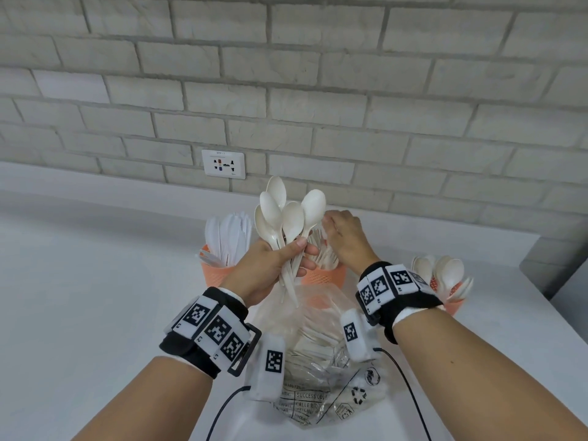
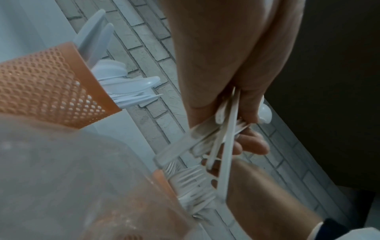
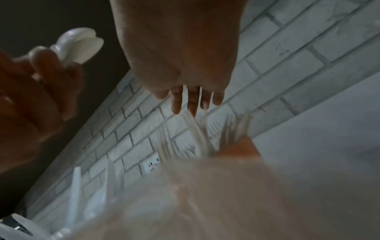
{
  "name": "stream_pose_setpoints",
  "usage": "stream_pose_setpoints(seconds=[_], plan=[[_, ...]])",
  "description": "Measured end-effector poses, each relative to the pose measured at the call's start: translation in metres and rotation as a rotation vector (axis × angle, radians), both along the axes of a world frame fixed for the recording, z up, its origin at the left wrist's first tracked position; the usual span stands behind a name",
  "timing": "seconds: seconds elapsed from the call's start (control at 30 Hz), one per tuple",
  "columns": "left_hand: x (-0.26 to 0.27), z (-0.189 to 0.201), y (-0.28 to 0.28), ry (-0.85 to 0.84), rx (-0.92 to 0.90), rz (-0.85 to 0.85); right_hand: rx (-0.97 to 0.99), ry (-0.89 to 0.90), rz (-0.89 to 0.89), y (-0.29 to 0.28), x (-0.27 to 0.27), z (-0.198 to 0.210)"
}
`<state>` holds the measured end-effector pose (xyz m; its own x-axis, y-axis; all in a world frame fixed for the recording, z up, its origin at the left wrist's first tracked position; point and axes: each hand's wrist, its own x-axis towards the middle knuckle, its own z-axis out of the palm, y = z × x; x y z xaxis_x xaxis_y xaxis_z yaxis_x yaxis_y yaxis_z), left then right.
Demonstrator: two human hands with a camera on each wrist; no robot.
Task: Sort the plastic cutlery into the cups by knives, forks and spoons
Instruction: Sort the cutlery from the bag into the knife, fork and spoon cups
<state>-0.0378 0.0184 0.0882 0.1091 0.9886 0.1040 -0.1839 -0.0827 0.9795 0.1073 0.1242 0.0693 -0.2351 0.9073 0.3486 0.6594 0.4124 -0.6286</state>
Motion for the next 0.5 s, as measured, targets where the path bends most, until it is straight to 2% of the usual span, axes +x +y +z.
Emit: stream_pose_setpoints(seconds=[0.07,0.13,0.2,0.27,0.33,0.43,0.5], plan=[[0.002,0.002,-0.001,0.001,0.007,-0.003,0.052,0.227,0.017,-0.014,0.000,0.017],[0.006,0.006,-0.003,-0.003,0.013,0.006,-0.115,0.401,0.146,-0.037,-0.001,0.037],[0.014,0.012,-0.005,0.083,0.040,0.034,-0.312,0.404,0.318,-0.060,-0.002,0.051],[0.028,0.018,-0.006,0.299,0.105,0.119,-0.371,0.388,0.402,-0.077,-0.004,0.055],[0.043,0.020,-0.006,0.494,0.157,0.191,-0.381,0.448,0.350,-0.084,-0.003,0.054],[0.063,0.015,-0.005,0.772,0.228,0.199,-0.399,0.595,0.190,-0.085,0.008,0.051],[0.076,0.014,-0.005,0.828,0.264,0.181,-0.360,0.620,0.148,-0.086,0.021,0.049]])
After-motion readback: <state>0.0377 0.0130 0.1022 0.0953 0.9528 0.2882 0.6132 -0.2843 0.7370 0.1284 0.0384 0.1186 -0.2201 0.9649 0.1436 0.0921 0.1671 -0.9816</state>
